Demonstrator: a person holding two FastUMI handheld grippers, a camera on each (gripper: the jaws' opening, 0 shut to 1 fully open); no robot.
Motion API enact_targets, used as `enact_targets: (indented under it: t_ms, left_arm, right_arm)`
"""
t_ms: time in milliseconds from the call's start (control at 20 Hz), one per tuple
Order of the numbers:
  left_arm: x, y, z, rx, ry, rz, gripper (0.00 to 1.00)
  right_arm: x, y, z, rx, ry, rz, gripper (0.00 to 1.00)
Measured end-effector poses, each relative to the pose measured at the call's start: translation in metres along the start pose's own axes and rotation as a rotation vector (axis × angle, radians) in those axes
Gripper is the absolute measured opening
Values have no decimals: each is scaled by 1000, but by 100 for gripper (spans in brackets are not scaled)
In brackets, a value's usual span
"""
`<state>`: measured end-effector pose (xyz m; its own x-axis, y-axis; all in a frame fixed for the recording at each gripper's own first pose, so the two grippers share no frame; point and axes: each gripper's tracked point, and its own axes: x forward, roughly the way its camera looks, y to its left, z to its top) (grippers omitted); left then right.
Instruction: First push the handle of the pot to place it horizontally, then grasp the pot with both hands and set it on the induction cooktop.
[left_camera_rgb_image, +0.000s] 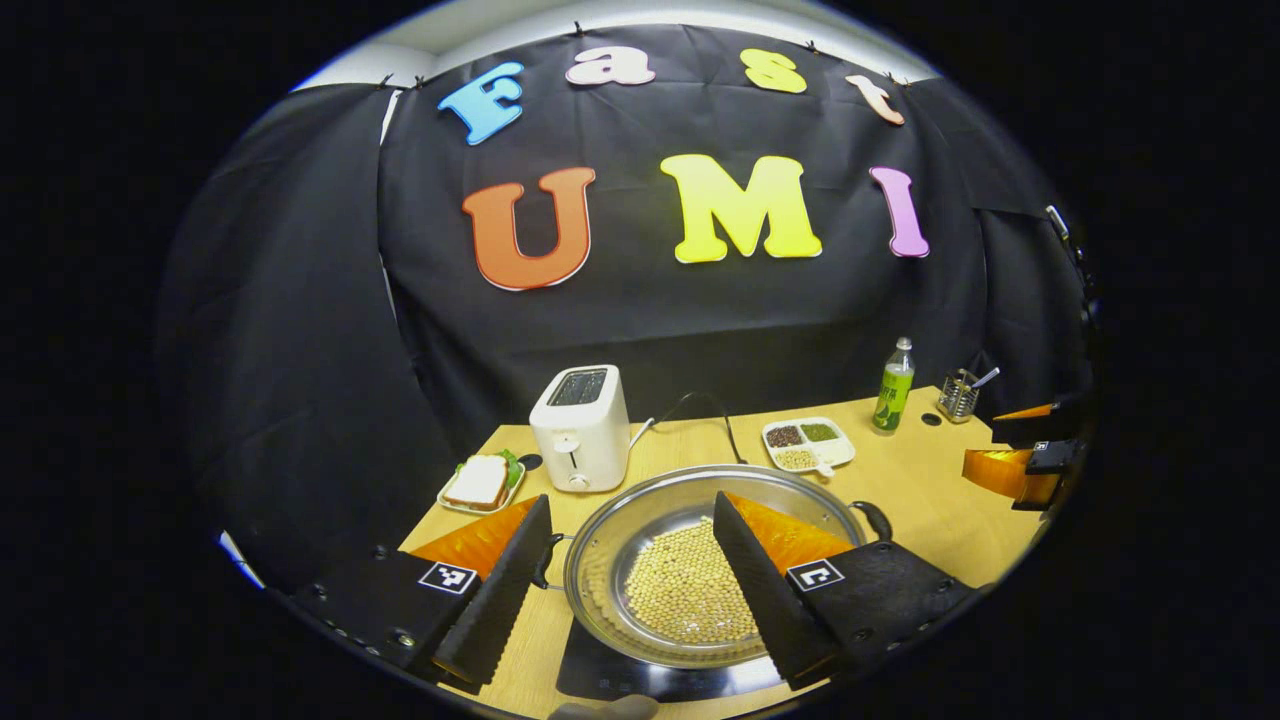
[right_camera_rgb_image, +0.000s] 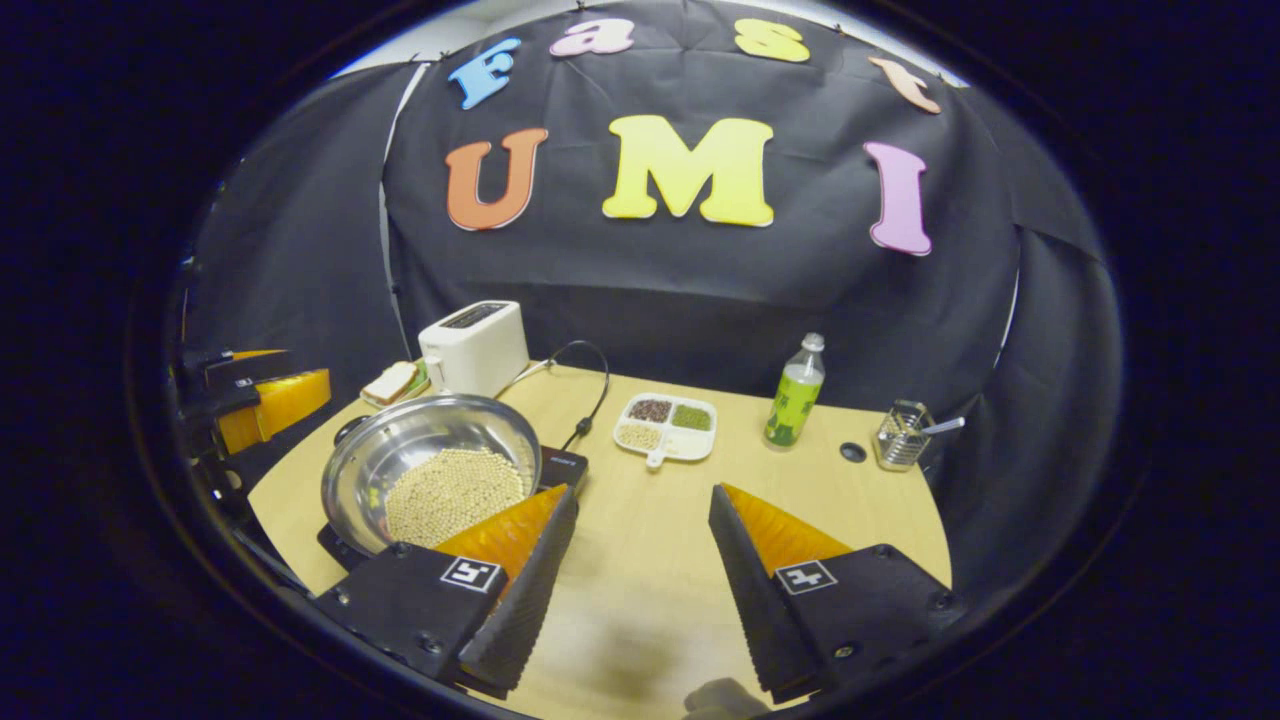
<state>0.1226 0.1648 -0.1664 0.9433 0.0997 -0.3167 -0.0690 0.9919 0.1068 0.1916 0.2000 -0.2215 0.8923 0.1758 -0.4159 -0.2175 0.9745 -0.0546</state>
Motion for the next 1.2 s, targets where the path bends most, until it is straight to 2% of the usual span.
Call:
enact_targets:
  t_ms: [350, 500, 950, 1200]
  left_arm:
    - [-71, -60, 47, -14, -97, 16, 97]
    - [-102, -95, 65, -9, -149, 26, 97]
    - [-210, -201, 135, -43, -331, -39, 96]
    - [-247, -221, 143, -84, -358, -49, 96]
  right_arm:
    - [-84, -58, 35, -39, -148, -14, 87]
    - [-127, -87, 46, -27, -205, -8, 100]
    - [-264, -190, 63, 53, -364, -66, 100]
    - [-324, -230, 63, 98, -422, -112, 100]
